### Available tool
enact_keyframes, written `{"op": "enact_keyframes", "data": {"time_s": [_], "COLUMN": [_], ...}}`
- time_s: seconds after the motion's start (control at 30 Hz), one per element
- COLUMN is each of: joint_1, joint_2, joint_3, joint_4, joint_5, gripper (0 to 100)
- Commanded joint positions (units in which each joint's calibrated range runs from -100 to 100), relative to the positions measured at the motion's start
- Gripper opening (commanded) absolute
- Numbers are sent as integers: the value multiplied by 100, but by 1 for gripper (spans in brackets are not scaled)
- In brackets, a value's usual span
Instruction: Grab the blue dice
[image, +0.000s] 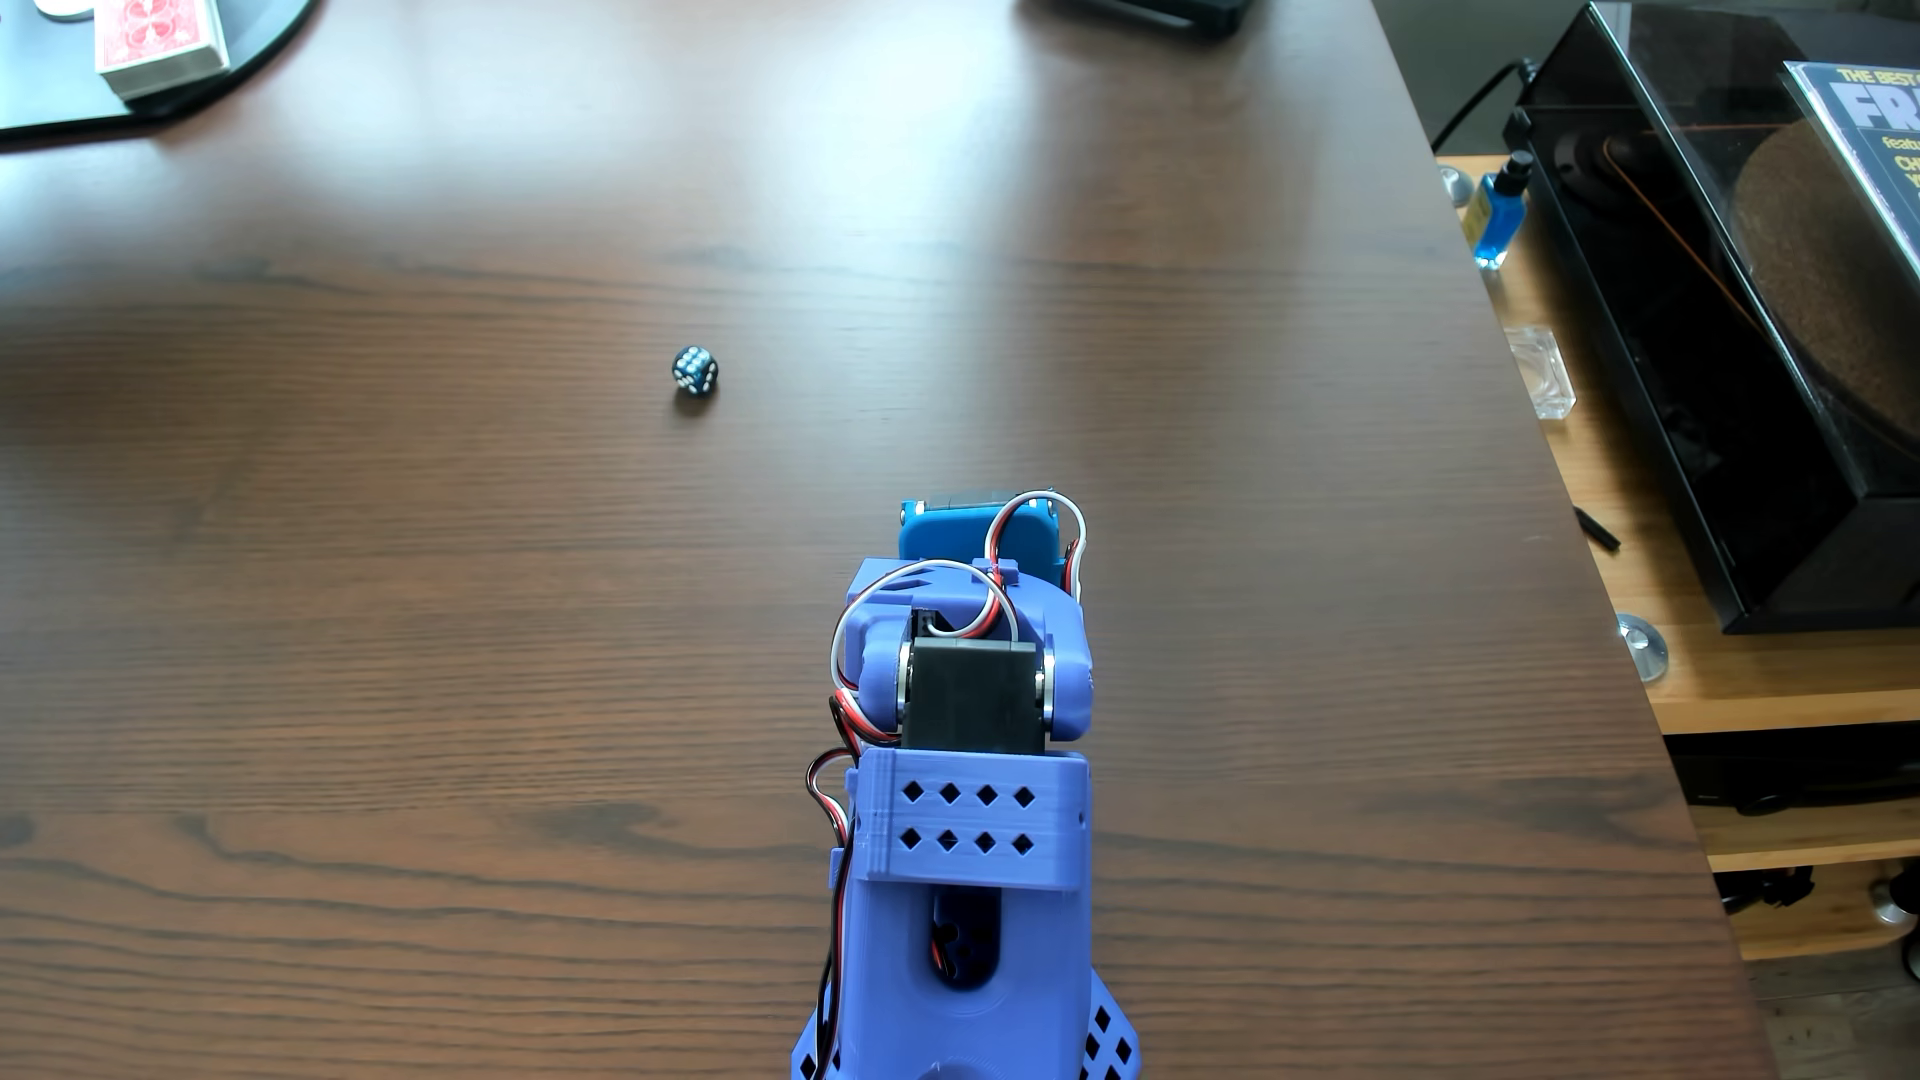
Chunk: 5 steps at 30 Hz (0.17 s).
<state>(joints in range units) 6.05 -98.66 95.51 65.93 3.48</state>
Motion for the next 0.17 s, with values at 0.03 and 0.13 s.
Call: {"op": "enact_keyframes", "data": {"time_s": [0.03,0.13], "joint_1": [25,25], "joint_2": [-109,-109], "joint_3": [-40,-40], "joint_4": [-90,-90], "joint_5": [15,15], "gripper": [2,2]}}
